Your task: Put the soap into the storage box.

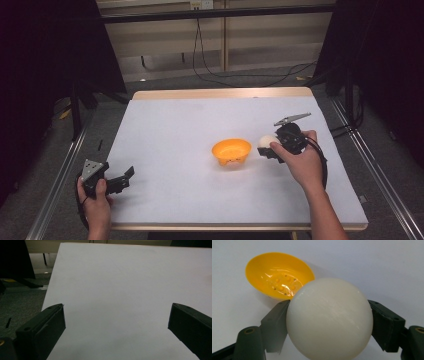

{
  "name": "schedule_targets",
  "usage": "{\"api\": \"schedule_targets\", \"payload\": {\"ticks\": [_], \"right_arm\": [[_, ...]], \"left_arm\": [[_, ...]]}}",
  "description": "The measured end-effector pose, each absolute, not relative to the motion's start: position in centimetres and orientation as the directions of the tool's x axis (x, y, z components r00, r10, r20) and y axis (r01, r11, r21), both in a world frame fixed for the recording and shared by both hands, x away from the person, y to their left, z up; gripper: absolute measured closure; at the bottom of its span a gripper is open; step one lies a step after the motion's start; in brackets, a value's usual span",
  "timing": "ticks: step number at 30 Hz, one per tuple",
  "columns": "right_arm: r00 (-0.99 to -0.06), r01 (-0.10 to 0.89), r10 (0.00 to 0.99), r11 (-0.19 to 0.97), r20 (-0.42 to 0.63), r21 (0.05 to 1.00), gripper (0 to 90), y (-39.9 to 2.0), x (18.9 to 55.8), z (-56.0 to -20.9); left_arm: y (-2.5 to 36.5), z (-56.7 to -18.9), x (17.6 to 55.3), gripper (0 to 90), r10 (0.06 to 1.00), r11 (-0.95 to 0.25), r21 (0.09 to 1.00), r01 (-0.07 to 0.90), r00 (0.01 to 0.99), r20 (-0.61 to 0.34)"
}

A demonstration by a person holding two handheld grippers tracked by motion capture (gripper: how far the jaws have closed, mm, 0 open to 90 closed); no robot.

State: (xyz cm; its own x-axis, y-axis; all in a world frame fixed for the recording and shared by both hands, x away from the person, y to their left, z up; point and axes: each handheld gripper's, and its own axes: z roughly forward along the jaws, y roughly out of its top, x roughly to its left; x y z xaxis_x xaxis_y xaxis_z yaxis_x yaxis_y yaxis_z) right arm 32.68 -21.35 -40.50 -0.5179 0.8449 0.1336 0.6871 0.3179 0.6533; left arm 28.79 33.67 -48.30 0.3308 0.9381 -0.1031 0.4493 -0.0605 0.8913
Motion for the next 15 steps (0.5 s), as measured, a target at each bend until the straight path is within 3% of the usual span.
{"api": "schedule_targets", "payload": {"ticks": [15], "right_arm": [[-0.56,0.673,0.817,0.349,0.14,0.653,24.1,-17.9,34.0,-39.9]], "left_arm": [[33.8,-48.3,28.8,0.9,0.936,-0.057,0.891,0.451,0.334,-0.109]]}}
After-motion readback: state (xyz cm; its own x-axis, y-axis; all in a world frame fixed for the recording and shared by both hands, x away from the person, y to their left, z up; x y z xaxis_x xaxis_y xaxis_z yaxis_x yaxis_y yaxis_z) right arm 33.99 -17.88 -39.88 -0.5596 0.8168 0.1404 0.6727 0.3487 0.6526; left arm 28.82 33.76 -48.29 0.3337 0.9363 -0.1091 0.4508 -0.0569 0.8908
